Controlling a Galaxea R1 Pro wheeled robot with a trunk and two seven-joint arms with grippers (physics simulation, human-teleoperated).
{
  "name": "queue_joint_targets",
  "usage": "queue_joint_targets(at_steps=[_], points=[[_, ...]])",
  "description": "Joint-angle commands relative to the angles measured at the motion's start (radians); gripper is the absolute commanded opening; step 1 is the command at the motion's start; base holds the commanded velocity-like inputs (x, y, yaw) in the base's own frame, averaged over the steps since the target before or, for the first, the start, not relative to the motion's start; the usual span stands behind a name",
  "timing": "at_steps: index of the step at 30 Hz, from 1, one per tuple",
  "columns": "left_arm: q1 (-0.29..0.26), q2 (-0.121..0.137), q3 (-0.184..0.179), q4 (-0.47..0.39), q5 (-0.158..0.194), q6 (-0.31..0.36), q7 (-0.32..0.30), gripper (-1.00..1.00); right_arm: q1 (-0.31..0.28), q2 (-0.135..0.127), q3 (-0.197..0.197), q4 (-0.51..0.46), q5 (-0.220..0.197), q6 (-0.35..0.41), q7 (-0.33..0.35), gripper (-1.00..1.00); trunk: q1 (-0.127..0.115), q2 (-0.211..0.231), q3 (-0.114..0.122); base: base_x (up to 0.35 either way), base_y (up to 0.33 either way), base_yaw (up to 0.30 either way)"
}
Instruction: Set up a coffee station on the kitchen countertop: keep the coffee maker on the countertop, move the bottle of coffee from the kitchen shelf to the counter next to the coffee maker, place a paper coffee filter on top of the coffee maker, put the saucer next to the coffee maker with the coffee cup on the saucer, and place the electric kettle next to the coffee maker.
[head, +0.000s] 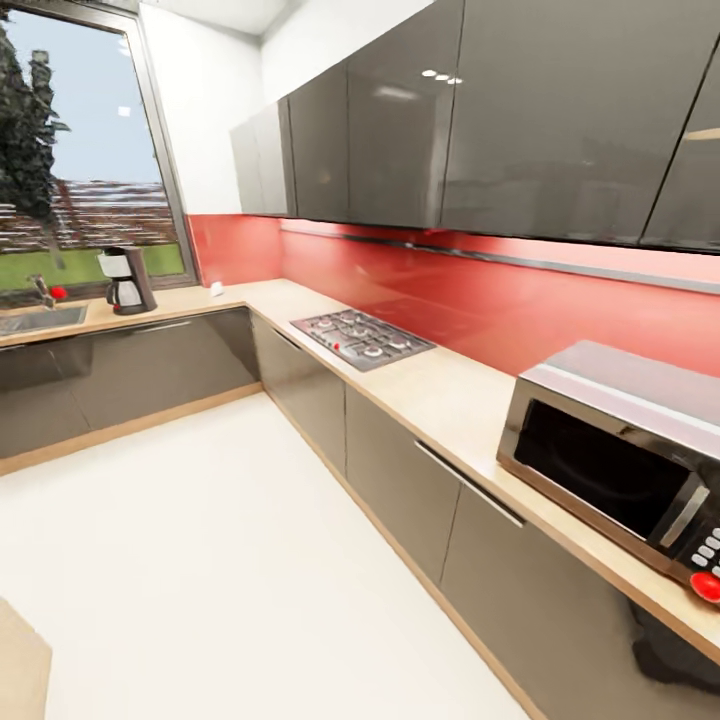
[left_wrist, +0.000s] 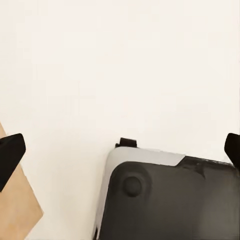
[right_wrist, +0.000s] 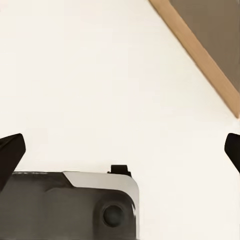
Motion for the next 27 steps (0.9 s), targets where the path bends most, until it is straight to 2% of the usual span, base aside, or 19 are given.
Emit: queue_joint_targets(at_steps=[1,2,4,27], points=[[0.001,0.001,0.022,-0.003,0.012,-0.01,-0.003,1.0,0.0,-0.005,-0.001,0.002,0.001,-0.003,-0.001,1.0,0.001,-0.002,-0.001,0.338,0.0,0.273],[0.003,0.004,0.04,-0.005,0.018,-0.023,-0.005,1.0,0.0,-0.013,-0.001,0.003,0.0,-0.003,0.0,1.0,0.001,-0.002,-0.001,0.338,0.0,0.271],[0.004,0.004,0.047,-0.004,0.017,-0.034,-0.007,1.0,0.0,-0.017,-0.001,0.005,0.0,-0.002,0.0,1.0,0.001,-0.002,0.001,0.338,0.0,0.27],[0.003,0.003,0.046,0.015,0.002,-0.04,-0.009,1.0,0.0,-0.02,0.005,0.01,0.0,-0.002,0.001,1.0,0.001,-0.002,0.019,0.338,0.012,0.268]])
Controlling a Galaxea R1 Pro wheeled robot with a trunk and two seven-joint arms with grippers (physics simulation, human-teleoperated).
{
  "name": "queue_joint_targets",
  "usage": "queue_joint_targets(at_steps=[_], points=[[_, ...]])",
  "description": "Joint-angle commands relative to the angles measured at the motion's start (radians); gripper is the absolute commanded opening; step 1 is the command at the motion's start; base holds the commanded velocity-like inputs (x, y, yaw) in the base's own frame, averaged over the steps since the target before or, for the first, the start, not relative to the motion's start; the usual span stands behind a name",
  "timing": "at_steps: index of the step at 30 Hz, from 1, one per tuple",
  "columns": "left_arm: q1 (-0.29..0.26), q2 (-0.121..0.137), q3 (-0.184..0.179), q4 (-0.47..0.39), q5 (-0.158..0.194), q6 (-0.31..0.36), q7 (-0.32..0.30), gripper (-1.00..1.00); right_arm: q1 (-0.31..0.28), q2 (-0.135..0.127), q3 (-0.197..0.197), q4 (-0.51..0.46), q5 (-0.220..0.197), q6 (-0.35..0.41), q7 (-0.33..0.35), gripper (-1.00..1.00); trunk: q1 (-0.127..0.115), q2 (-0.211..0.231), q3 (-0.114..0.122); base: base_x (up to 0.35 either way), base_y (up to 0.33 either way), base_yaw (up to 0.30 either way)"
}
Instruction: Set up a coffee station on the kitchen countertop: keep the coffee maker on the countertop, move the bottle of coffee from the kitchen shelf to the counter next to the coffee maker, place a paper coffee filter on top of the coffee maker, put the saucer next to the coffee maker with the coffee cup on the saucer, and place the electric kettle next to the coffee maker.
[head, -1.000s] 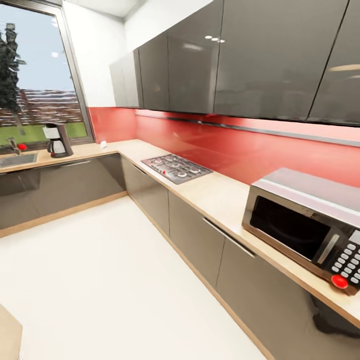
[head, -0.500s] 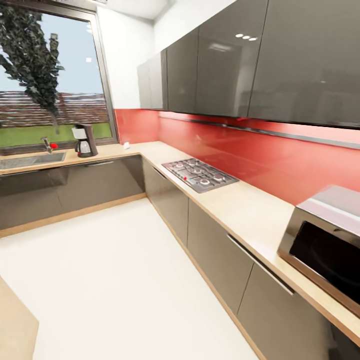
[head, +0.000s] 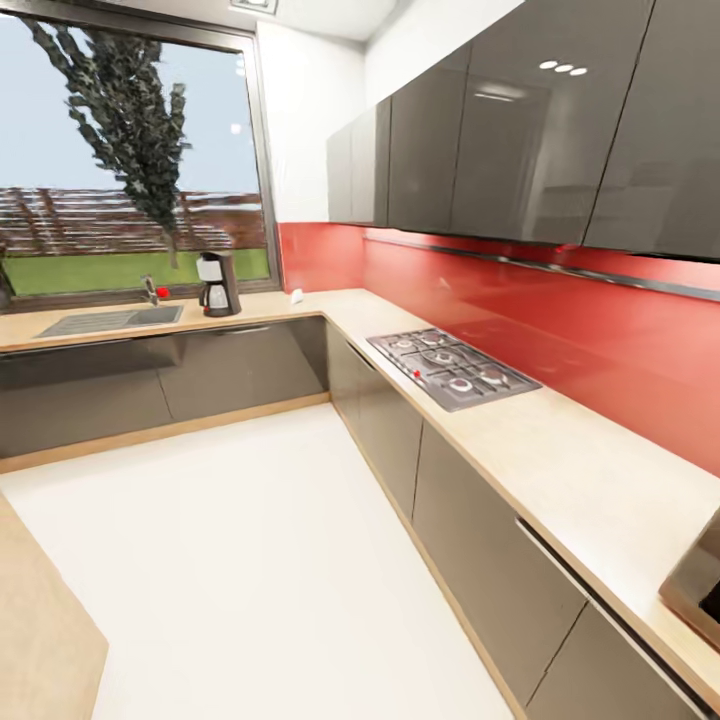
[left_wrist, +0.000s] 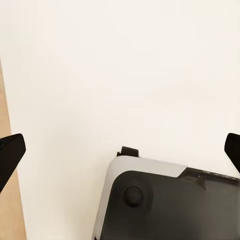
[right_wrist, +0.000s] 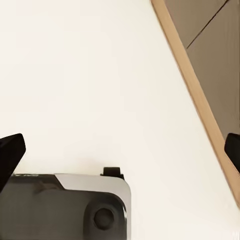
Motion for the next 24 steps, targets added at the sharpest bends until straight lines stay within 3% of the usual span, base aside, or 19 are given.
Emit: queue_joint_targets(at_steps=[1,13,24], points=[[0.0,0.0,0.001,0.0,0.004,-0.002,-0.001,1.0,0.0,0.0,0.0,0.0,0.001,-0.003,0.0,1.0,0.001,-0.002,-0.001,0.338,0.08,0.268],[0.0,0.001,0.001,0.0,0.004,-0.002,-0.001,1.0,0.0,0.0,0.0,0.0,0.001,-0.003,0.0,1.0,0.001,-0.002,0.008,0.338,0.024,0.264],[0.0,0.001,0.0,0.0,0.004,-0.003,-0.001,1.0,0.0,-0.001,0.0,0.0,0.001,-0.003,0.0,1.0,0.001,-0.002,0.009,0.338,0.0,0.036]])
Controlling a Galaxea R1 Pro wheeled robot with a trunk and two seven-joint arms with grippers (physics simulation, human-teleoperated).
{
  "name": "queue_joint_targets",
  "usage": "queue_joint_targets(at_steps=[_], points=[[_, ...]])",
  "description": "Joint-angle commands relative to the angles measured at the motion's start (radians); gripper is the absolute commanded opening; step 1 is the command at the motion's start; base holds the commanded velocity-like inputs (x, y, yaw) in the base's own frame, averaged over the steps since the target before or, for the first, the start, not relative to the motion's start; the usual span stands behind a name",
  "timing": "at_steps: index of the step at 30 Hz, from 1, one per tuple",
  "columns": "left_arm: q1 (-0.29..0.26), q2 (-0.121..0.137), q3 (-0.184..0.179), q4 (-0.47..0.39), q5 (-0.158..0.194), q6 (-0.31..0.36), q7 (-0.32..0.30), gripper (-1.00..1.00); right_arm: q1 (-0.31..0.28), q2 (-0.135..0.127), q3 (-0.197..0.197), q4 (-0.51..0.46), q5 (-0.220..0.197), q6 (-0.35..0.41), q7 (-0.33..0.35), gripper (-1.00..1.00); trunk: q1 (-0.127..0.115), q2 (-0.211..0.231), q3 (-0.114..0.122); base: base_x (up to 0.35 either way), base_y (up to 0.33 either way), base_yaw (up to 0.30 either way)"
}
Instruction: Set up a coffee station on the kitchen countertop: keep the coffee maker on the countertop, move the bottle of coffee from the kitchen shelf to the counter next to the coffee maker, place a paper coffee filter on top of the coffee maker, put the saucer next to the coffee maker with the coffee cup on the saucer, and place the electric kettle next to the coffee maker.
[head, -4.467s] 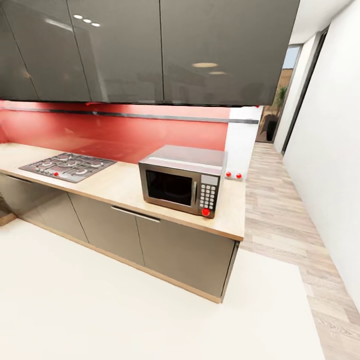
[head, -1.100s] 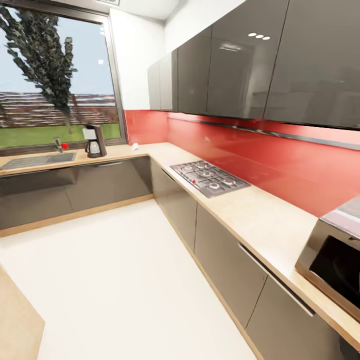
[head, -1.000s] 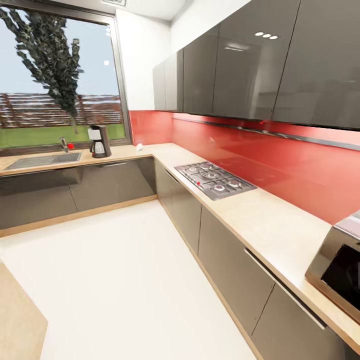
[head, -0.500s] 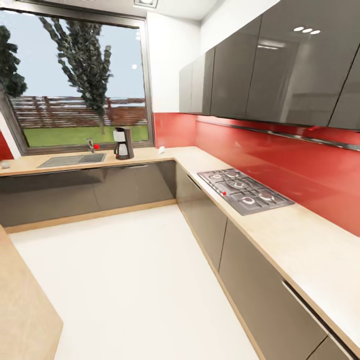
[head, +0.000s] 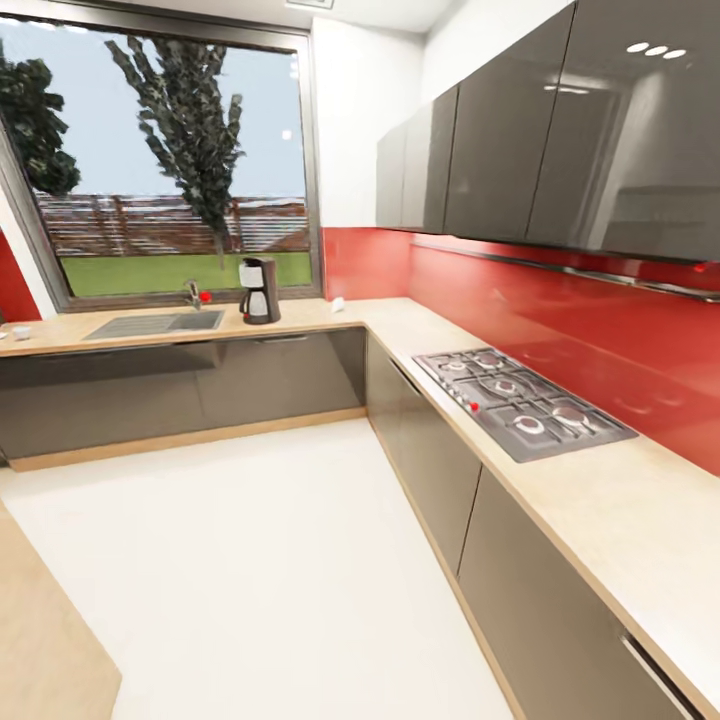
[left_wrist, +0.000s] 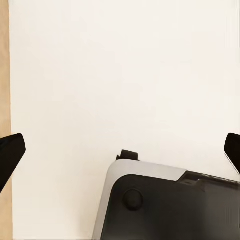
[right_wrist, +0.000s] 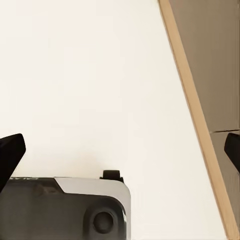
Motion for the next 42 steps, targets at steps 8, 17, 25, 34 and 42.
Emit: queue_joint_targets(at_steps=[8,17,25,34,42], points=[[0.0,0.001,0.002,0.0,0.004,-0.002,-0.001,1.0,0.0,0.0,0.0,0.0,0.0,-0.004,0.0,1.0,0.001,-0.002,-0.002,0.338,0.0,0.078],[0.0,0.001,0.002,0.0,0.004,-0.002,-0.001,1.0,0.0,0.0,0.0,0.0,0.0,-0.004,-0.001,1.0,0.001,-0.002,-0.002,0.338,0.0,0.232],[0.0,0.001,0.003,0.0,0.004,-0.002,-0.001,1.0,0.0,-0.002,0.0,0.033,0.002,-0.003,0.0,1.0,0.001,-0.002,-0.002,0.338,0.019,0.02],[-0.001,0.001,0.003,0.0,0.004,-0.002,0.0,1.0,0.0,-0.008,0.0,0.044,0.005,-0.003,0.001,1.0,0.001,-0.002,-0.002,0.319,0.159,0.0],[-0.002,0.0,0.003,0.0,0.004,-0.002,-0.001,1.0,0.0,-0.007,-0.001,0.043,0.004,-0.003,0.0,1.0,0.001,-0.002,-0.002,0.283,0.233,0.0]])
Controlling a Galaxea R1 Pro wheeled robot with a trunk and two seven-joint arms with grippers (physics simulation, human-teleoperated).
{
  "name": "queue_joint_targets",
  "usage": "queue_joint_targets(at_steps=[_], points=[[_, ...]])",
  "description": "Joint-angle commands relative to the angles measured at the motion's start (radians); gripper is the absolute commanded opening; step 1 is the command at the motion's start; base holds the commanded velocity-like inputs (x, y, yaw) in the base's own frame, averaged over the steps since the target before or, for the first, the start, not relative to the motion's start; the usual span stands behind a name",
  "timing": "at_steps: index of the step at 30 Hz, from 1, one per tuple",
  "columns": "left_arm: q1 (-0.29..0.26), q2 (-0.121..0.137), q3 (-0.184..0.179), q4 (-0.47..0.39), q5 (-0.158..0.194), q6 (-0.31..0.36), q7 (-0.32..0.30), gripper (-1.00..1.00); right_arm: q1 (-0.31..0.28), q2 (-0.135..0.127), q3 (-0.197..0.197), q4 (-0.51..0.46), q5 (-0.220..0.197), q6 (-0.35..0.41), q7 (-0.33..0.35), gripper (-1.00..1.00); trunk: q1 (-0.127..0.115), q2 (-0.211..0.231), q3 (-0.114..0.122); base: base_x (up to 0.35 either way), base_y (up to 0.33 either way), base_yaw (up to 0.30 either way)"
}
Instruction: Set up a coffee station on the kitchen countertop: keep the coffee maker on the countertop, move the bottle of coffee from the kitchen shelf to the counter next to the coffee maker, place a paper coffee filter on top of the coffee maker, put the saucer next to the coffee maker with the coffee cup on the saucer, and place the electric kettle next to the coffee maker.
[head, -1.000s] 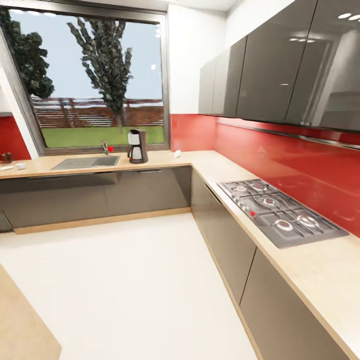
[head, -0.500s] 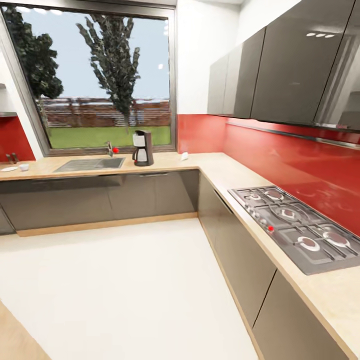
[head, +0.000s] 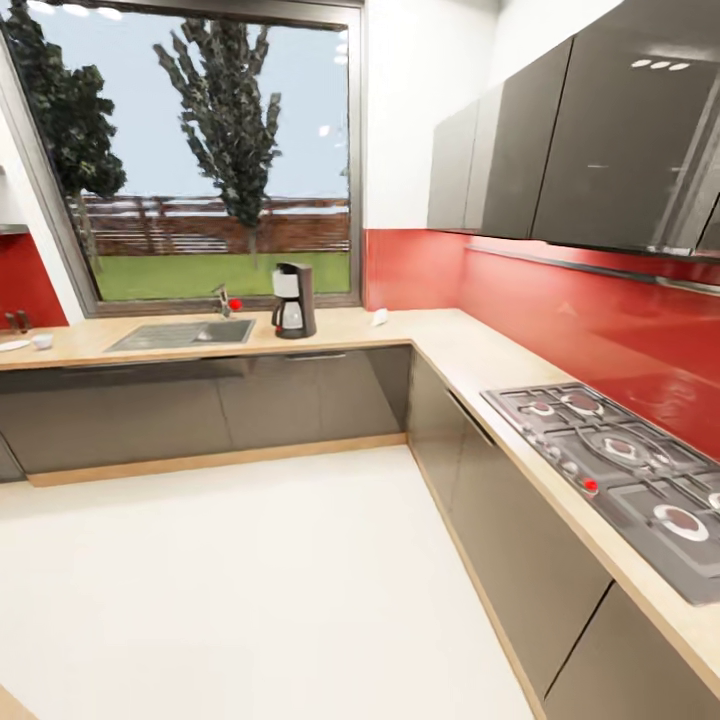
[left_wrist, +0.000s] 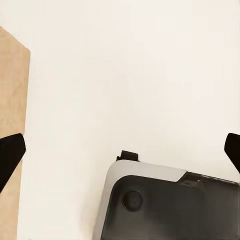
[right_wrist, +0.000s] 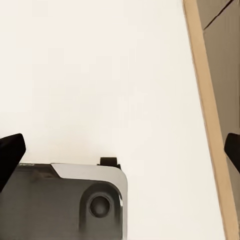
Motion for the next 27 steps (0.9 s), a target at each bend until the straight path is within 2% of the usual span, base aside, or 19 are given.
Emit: queue_joint_targets(at_steps=[1,16,27], points=[[0.0,0.0,0.001,0.0,0.004,-0.002,-0.001,1.0,0.0,0.0,0.0,0.0,0.001,-0.003,0.0,1.0,0.001,-0.002,-0.002,0.281,0.234,0.0],[0.0,0.0,0.0,0.0,0.004,-0.002,-0.002,1.0,0.0,0.0,0.0,0.0,0.001,-0.003,0.0,1.0,0.001,-0.002,-0.002,0.304,0.166,0.0],[0.0,-0.002,-0.001,0.0,0.004,-0.004,-0.002,1.0,0.0,0.0,0.0,0.0,0.001,-0.003,0.0,1.0,0.001,-0.002,-0.002,0.33,0.032,0.0]])
